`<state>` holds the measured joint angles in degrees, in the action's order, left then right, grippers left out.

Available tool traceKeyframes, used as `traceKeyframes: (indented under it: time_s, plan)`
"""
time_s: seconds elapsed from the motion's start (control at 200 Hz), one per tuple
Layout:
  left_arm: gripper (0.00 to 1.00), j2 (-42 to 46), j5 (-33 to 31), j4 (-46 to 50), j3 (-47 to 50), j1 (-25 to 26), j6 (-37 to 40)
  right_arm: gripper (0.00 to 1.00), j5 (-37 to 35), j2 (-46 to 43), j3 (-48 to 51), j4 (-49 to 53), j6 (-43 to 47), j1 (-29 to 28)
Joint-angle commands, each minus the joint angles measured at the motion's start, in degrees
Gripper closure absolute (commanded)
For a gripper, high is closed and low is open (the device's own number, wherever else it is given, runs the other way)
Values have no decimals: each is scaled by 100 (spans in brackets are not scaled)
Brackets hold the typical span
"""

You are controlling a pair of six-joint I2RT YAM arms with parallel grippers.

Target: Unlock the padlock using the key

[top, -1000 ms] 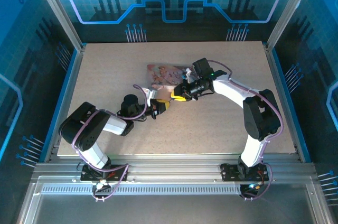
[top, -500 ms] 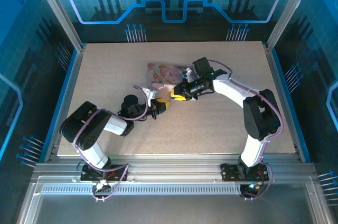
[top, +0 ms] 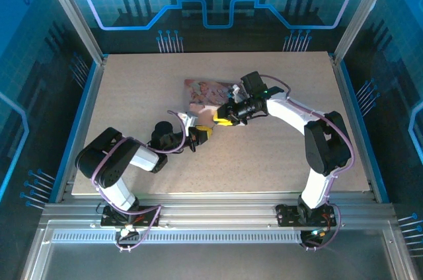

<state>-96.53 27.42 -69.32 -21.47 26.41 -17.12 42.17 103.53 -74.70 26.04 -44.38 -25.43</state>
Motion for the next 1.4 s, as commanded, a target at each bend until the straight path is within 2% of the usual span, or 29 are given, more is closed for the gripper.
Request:
traceKeyframes:
  time_s: [0.0, 0.545, 0.945, 1.396]
  plan:
    - [100, 10, 53, -135, 64, 30, 223, 97, 418, 101, -164, 195, -93, 39]
    - [100, 345, -317, 539, -111, 28, 341, 97, 403, 75, -129, 340, 48, 38]
    - [100, 337, -107, 46, -16, 30, 315, 97, 380, 132, -142, 338, 43, 21]
    - [100, 218, -24, 45, -146, 39, 289, 97, 394, 118, -142, 339, 36, -5]
